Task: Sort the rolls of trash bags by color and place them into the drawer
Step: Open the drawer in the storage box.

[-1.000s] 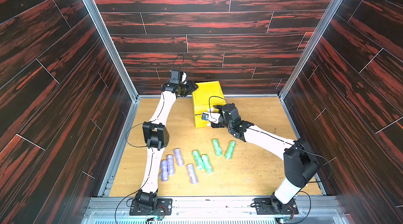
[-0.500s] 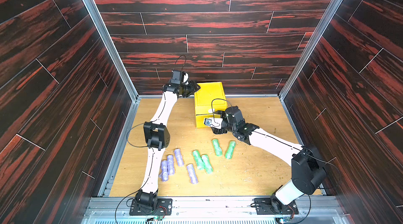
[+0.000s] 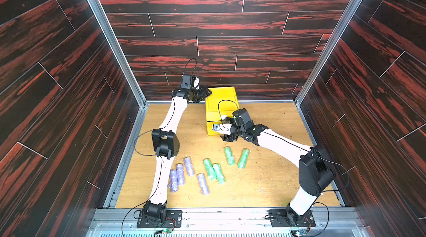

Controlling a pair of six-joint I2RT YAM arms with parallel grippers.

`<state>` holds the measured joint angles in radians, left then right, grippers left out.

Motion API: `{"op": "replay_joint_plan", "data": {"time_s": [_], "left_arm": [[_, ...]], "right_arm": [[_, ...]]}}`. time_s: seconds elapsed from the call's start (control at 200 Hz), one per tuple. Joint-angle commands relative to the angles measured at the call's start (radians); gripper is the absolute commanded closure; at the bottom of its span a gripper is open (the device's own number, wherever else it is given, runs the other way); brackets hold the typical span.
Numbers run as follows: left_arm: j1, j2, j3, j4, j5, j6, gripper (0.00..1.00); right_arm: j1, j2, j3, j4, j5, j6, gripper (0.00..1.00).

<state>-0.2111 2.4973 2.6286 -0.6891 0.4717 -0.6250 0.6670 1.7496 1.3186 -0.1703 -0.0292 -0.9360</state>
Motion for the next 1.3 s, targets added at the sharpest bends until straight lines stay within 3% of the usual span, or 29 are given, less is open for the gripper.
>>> {"op": "replay_joint_plan", "data": {"time_s": [0.0, 0.436, 0.927, 1.293], "left_arm": [[-0.031, 0.006, 0.005, -0.083, 0.058, 0.005, 0.39], [-0.031, 0.006, 0.005, -0.086, 0.061, 0.008, 0.39], [-0.032, 0.006, 0.002, -0.090, 0.061, 0.012, 0.40], [-0.031, 0.011, 0.005, -0.094, 0.057, 0.013, 0.40]], "right_arm": [[-0.007, 0.026, 0.025, -0.033, 0.025, 0.019, 0.19], [-0.010, 0.142, 0.101, 0.054, 0.151, 0.008, 0.18], [-0.024, 0.209, 0.094, 0.018, 0.155, 0.029, 0.20], [0.011, 0.123, 0.048, -0.122, 0.127, 0.060, 0.24]]}}
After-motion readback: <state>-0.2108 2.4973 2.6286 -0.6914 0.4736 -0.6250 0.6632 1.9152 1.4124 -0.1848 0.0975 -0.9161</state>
